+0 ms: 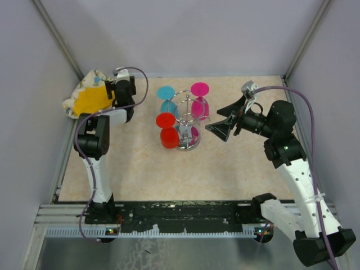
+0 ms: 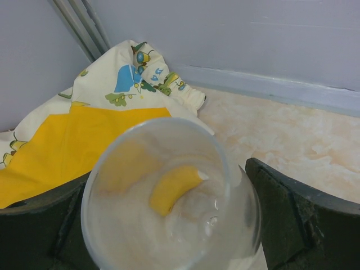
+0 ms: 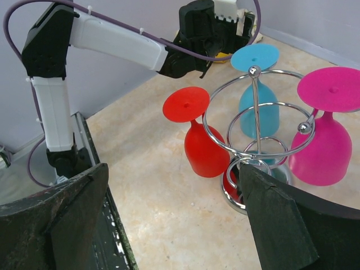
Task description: Take the wine glass off the wine glass rack
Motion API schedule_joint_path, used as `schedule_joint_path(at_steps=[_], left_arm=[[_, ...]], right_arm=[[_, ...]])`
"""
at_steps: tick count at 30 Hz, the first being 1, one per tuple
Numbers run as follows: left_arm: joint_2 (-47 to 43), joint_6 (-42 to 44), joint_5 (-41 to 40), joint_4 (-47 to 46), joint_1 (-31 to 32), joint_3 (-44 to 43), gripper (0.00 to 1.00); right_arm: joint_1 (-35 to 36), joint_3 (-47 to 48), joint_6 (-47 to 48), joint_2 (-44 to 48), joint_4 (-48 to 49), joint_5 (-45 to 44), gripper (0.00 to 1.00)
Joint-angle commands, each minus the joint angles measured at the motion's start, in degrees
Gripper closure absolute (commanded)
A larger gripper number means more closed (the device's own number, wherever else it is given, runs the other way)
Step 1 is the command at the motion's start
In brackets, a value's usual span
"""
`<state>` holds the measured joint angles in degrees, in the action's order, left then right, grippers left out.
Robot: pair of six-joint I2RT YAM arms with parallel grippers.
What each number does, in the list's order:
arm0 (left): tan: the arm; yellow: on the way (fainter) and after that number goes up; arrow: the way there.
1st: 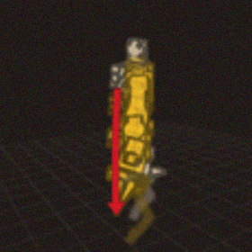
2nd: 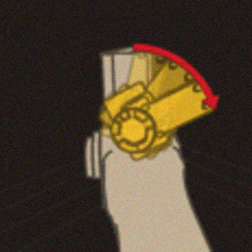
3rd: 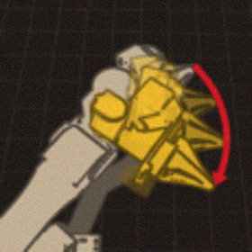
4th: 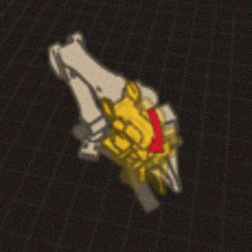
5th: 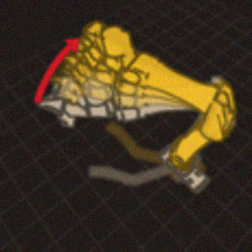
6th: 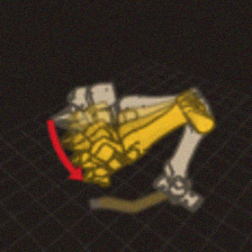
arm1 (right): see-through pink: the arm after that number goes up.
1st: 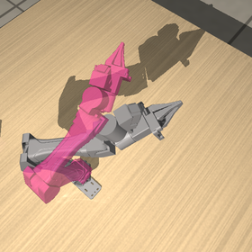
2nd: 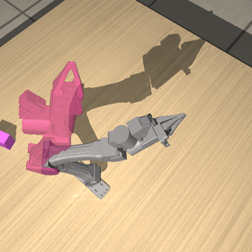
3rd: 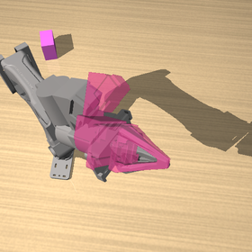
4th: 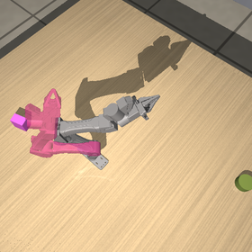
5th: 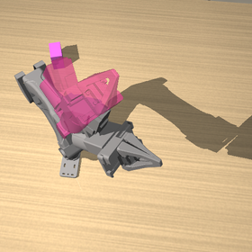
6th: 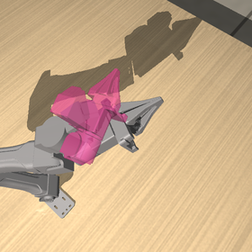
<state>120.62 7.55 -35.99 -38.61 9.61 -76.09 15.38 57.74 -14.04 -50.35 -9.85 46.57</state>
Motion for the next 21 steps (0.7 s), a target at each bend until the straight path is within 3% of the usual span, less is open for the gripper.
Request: schedule_joint_path(at_steps=[1,21], left_arm=[[0.48,-0.77,-0.31,-1.11,-0.20,-1.53,0.04],[-2.17,-4.38,2.83,1.68,1.25,-2.20,0.00]], right_arm=[[0.39,1.02,0.77,0.29,1.51,-0.25,0.01],[0.44,0.14,0.95,0.10,2.88,0.02,0.02]])
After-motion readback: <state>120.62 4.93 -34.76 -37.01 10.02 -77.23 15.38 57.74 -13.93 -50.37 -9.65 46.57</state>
